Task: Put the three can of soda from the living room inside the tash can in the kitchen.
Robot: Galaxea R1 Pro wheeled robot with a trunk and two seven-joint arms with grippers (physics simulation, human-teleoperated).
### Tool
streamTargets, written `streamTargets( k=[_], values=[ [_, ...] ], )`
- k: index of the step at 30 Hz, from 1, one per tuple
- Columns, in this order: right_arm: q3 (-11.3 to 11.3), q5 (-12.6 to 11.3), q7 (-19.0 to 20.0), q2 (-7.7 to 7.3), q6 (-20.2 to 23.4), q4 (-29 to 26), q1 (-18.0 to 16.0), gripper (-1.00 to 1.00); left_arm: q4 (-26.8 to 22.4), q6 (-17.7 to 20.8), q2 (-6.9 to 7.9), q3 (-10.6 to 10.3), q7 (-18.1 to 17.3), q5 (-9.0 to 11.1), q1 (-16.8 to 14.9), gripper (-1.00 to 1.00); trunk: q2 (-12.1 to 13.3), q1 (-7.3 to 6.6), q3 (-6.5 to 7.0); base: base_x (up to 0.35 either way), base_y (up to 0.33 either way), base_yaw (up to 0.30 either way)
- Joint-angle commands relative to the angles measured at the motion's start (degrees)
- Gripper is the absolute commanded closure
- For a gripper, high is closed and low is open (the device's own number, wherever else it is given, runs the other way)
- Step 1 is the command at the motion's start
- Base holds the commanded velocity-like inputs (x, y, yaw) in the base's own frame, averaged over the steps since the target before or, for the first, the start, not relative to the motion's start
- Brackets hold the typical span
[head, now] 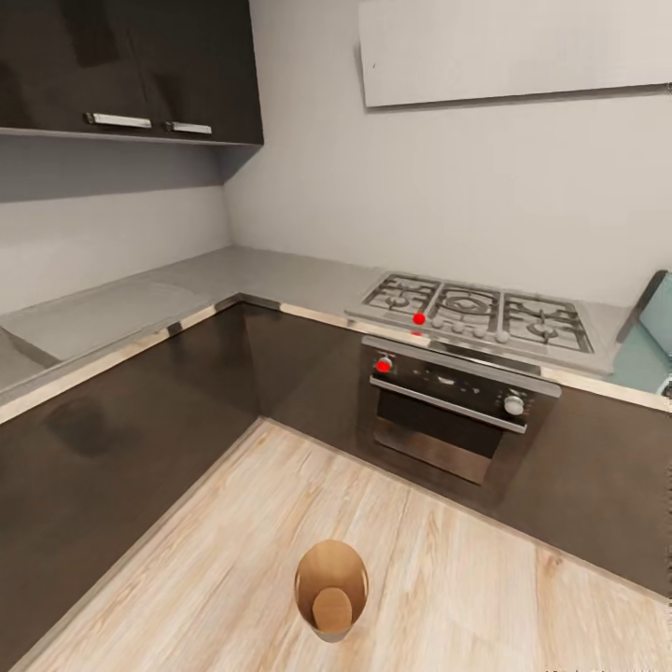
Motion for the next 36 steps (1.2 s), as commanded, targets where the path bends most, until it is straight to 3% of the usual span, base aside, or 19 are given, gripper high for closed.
streamTargets(
  k=[1,36],
  values=[
    [0.0,0.0,0.0,0.0,0.0,0.0,0.0,-1.0,0.0,0.0,0.0,0.0,0.0,0.0,0.0,-1.0,0.0,0.0,0.0,0.062,-0.003,-0.224],
    [0.0,0.0,0.0,0.0,0.0,0.0,0.0,-1.0,0.6,-1.0,0.0,0.0,0.0,0.0,0.0,-1.0,0.0,0.0,0.0,0.004,0.0,-0.022]
  ],
)
